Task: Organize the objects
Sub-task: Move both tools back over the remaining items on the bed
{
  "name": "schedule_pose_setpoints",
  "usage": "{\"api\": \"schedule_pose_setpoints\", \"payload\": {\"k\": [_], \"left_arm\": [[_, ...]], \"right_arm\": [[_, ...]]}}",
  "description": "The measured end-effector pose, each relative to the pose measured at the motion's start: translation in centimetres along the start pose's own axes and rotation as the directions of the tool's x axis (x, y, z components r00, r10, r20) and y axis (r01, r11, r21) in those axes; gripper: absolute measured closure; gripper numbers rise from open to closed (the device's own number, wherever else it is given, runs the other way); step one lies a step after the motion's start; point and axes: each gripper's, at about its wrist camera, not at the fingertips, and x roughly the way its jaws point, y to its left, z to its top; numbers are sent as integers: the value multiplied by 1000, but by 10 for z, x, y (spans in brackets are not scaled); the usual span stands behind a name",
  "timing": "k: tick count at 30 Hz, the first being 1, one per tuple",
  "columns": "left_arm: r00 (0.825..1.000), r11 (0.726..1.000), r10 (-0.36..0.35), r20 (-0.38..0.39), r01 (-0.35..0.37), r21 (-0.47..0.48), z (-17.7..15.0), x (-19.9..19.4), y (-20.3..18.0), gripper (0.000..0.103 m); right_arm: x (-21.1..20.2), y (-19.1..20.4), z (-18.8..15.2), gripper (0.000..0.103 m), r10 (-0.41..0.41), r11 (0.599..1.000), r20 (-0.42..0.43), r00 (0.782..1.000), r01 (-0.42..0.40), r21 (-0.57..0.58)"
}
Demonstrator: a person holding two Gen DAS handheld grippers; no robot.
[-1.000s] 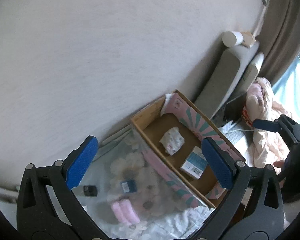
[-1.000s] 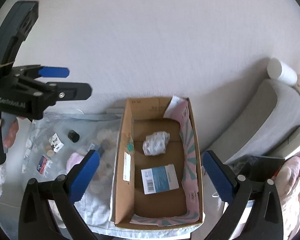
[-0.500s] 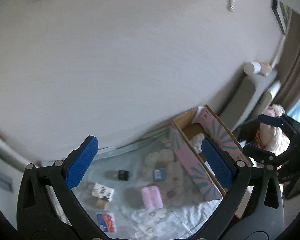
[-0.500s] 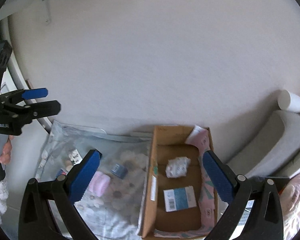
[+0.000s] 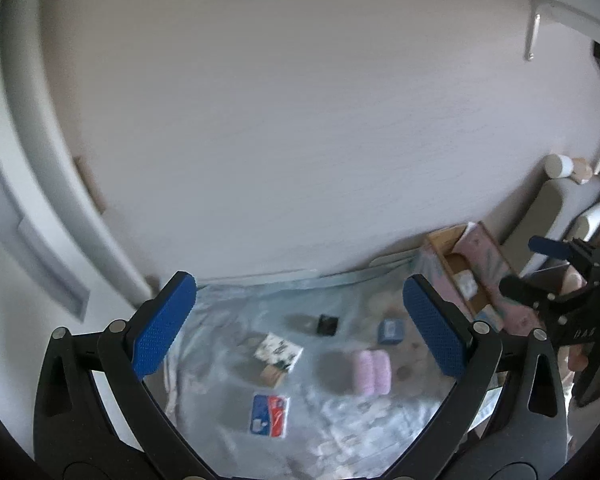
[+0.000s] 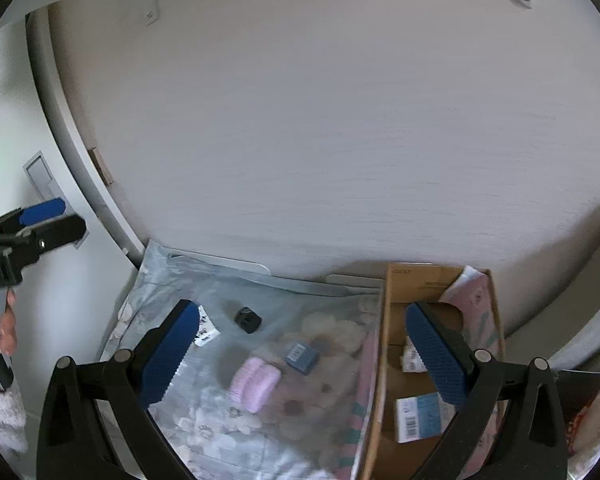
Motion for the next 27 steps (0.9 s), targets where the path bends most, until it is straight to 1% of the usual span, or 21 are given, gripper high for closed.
{"api": "schedule_pose_setpoints", "payload": {"k": [6,13,20,23,27], "left_arm": [[999,998,12,-31,-13,-60,-33,6,21,0],[998,996,4,-70,-10,-84,-70,24,33,0],[992,995,-11,-124,-1,-99,-111,57,42,1],[987,993,-30,-155,11,-121,-128,73,50,4],[984,993,-35,-177,14,-121,-143,86,56,6]], "right_arm": [[17,20,-6,0,17,1000,-12,1000,-17,-25],[45,34,-21,0,15,1000,-38,999,-15,-13],[78,44,-45,0,12,1000,-65,998,-11,22],[94,49,-56,0,2,999,-95,995,2,39],[108,53,-69,0,-17,997,-123,992,25,69]]}}
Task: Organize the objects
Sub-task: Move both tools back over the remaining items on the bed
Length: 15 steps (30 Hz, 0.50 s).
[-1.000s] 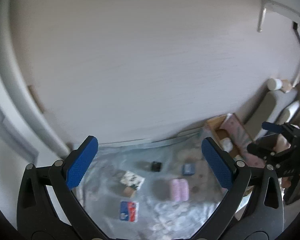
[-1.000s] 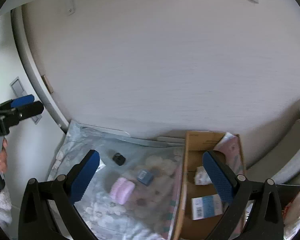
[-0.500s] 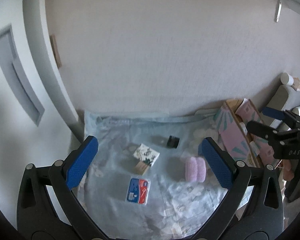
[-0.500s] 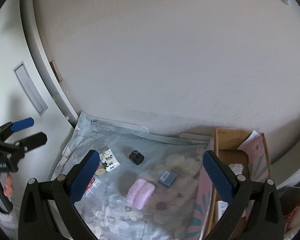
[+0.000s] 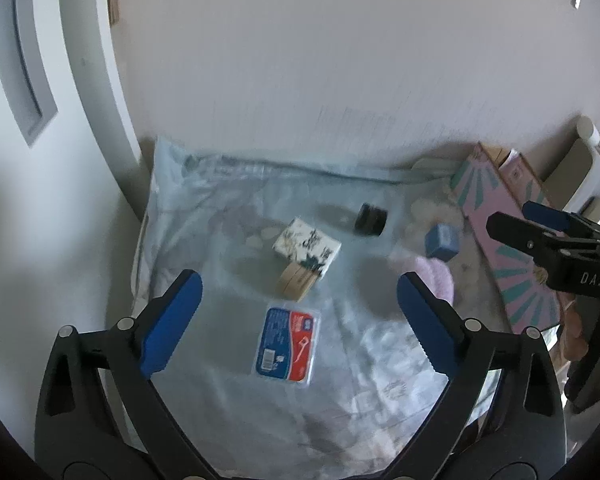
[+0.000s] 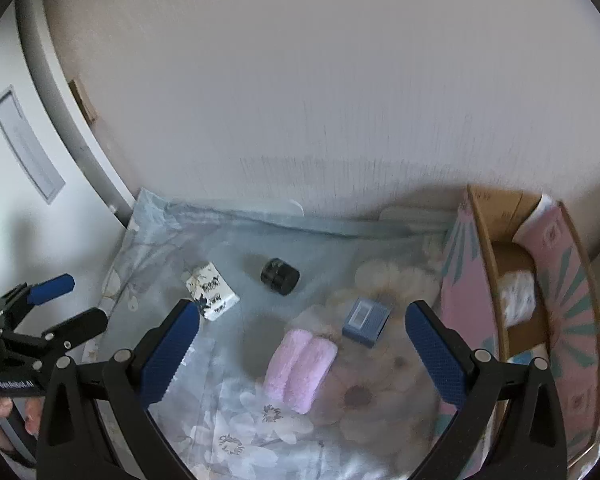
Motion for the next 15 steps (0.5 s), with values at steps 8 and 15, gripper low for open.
{"api": "schedule_pose_setpoints", "payload": {"k": [8,15], "left_arm": [[998,1000,-17,-56,18,12,-22,28,12,7],[995,999,-37,-95,38,8,-42,48,19,7]], "right_arm": [[25,6,-23,0,-43,998,-35,998,45,40],[42,9,-42,0,-57,996,-65,996,61,62]]}}
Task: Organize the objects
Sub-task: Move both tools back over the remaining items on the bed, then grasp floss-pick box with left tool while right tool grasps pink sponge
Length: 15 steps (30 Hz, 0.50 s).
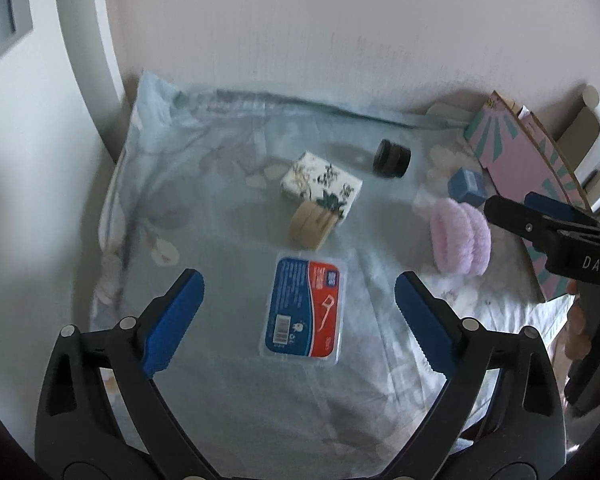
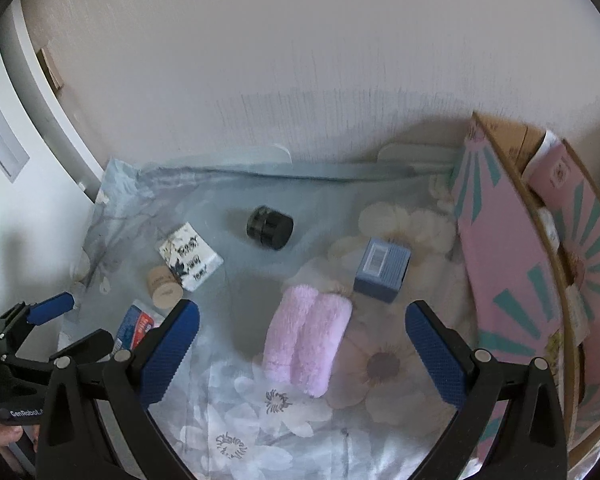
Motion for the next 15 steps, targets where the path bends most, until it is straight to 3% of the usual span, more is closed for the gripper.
{"api": "schedule_pose_setpoints", "payload": {"k": [15], "left_arm": [[1000,1000,-5,16,5,26,-19,26,0,7]], "right_arm": [[26,-1,-23,0,-26,999,6,1000,26,36]]}}
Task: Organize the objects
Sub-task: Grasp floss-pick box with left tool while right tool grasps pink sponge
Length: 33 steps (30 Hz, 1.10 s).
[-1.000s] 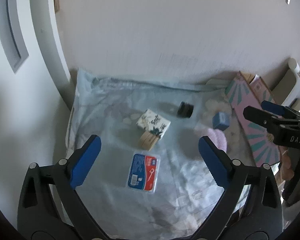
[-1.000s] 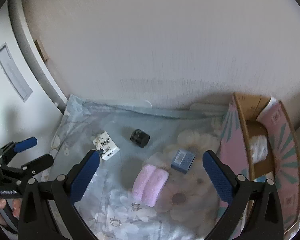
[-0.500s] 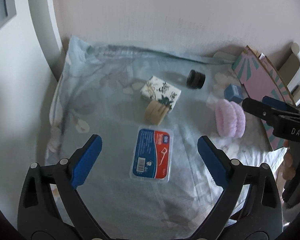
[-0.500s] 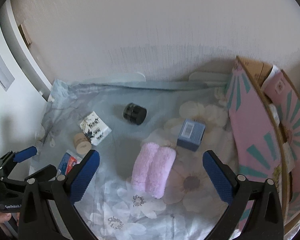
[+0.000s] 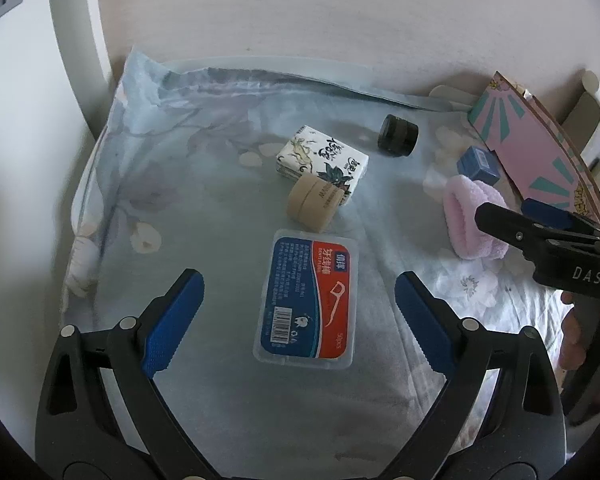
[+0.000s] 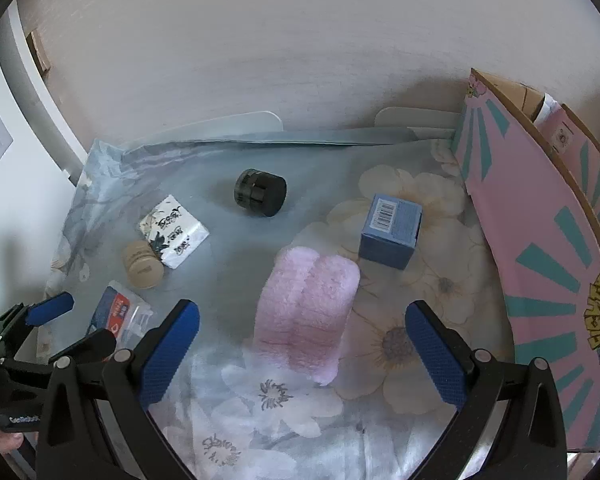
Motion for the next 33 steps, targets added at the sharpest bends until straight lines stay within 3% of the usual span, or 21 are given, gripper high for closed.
{"api": "schedule_pose_setpoints", "payload": {"k": [11,14,23,28,33], "left_arm": [[1000,1000,28,-3,-28,-3,-8,11,1,7],[1000,1000,29,-10,-29,-5,-9,15,1,14],[999,999,41,-26,-41,11,-7,25,-4,29],[999,999,35,-34,-34,29,-2,27,-6,51],[999,999,34,-37,-33,20,0,28,-6,51]], "right_arm": [[18,3,-1,3,-8,1000,-5,1000,8,-13],[24,4,0,5,-17,1000,-4,1000,17,-22],[38,5,1,32,-15,999,-28,1000,14,-40],[41,2,6,47,-10,999,-42,999,9,-39],[43,-3,6,58,-12,1000,-50,999,11,-27]]}}
